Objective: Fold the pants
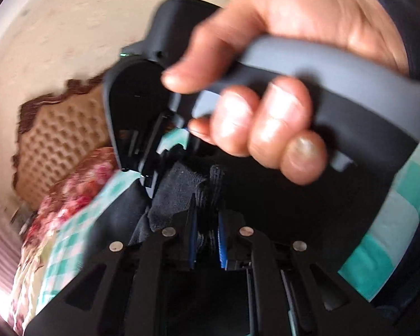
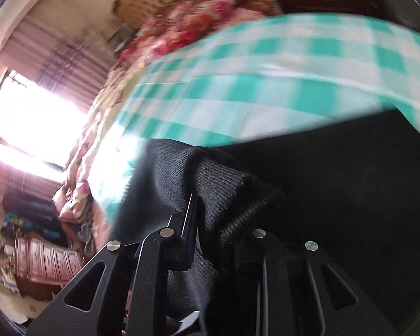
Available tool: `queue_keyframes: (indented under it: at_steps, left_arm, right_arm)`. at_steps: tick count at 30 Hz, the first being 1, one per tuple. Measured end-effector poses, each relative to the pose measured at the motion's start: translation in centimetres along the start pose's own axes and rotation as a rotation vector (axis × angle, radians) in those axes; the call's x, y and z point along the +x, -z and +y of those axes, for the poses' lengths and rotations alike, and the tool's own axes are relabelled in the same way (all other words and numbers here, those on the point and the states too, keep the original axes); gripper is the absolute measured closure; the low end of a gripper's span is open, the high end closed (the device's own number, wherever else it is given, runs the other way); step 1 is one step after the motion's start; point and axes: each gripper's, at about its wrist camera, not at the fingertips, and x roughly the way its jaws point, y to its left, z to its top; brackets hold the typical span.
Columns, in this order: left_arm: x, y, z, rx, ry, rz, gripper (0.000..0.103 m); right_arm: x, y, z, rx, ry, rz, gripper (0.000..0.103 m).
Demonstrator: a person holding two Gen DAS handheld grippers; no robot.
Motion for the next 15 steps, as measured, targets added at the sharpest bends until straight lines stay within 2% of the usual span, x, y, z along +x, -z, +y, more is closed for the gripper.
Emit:
queue_keyframes:
  at_steps: [1,3,5,7,10,15]
  left_arm:
    - [0.9,0.1,-1.1,0.023,0.023,0.026,0.091]
    - [1.7,0.3,-2.2,0.054,0.018,0.042,0.09]
    - [1.9,0.2,-2.4,0.056,0.021,0.048,0.09]
    - [1.7,0.1,-2.5,0.053,0.02,0.048,0.09]
    - [1.3,-0.4,-3.1,0.071,-0.014,0.027,0.09]
    - [0.8,-1.4,-3.7,0.07,-0.017,-0.024,0.09]
  right_arm:
    - [0.5,0.6,-1.4,0.007,0.014,0.011,0.081]
    - [0.9,0.9,-2.7,0.026,-0.01,-0.003,0.079]
    - [0.9,1.0,-3.6,0.061,-0.029,-0.015,0.065]
    - [0.5,0.9,-4.1,0.087,-0.052,-0.026,0.064]
    - [-0.6,0.3,-3.8,0.061,-0.05,-0.051,0.085]
    - [-2.5,-0.1,-3.1,0.003,-0.002,-0.091,0.089]
